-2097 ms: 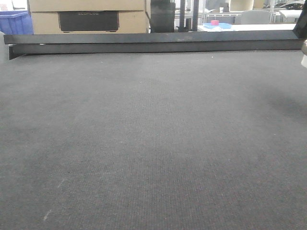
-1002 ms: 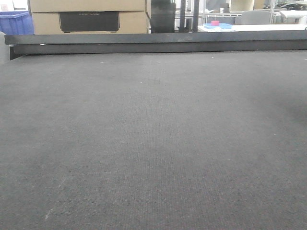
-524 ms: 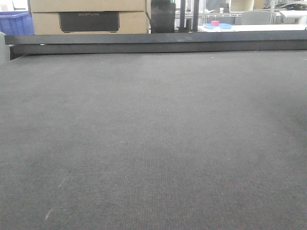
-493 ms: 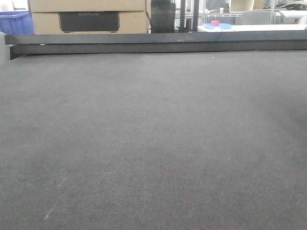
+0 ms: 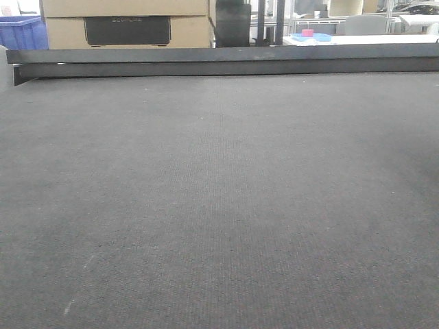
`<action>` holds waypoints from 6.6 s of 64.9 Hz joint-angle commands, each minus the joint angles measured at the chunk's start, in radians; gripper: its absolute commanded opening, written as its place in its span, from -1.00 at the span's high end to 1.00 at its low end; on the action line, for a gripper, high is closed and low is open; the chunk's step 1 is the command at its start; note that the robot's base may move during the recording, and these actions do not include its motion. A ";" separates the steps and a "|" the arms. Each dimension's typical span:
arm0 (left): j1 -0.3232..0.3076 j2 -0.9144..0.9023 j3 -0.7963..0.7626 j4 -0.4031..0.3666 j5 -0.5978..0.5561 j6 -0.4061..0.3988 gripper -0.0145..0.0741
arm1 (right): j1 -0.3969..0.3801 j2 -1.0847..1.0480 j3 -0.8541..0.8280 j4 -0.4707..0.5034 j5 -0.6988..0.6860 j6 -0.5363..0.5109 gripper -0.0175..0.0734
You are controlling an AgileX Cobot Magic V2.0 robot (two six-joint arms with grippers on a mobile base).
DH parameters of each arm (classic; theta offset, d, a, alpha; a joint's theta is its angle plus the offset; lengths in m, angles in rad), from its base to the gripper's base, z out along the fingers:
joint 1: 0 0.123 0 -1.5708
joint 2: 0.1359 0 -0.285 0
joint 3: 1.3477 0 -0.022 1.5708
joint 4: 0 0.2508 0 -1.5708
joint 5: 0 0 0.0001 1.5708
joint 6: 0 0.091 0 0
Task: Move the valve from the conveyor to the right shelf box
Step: 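Lift both held valves up off the conveyor surface, then drive the base away from the conveyor toward the blue-bin shelf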
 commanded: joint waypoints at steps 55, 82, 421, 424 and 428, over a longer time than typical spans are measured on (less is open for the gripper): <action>-0.004 -0.010 -0.005 -0.006 -0.100 -0.004 0.92 | -0.001 -0.009 -0.007 -0.002 -0.076 -0.001 0.95; -0.004 -0.008 -0.005 -0.006 -0.100 -0.004 0.92 | -0.001 -0.009 -0.007 -0.002 -0.076 -0.001 0.95; -0.004 -0.020 -0.005 -0.006 -0.100 -0.004 0.92 | -0.001 -0.009 -0.007 -0.002 -0.076 -0.001 0.95; -0.004 -0.020 -0.005 -0.006 -0.100 -0.004 0.92 | -0.001 -0.009 -0.007 -0.002 -0.076 -0.001 0.95; -0.004 -0.020 -0.005 -0.006 -0.100 -0.004 0.92 | -0.001 -0.009 -0.007 -0.002 -0.076 -0.001 0.95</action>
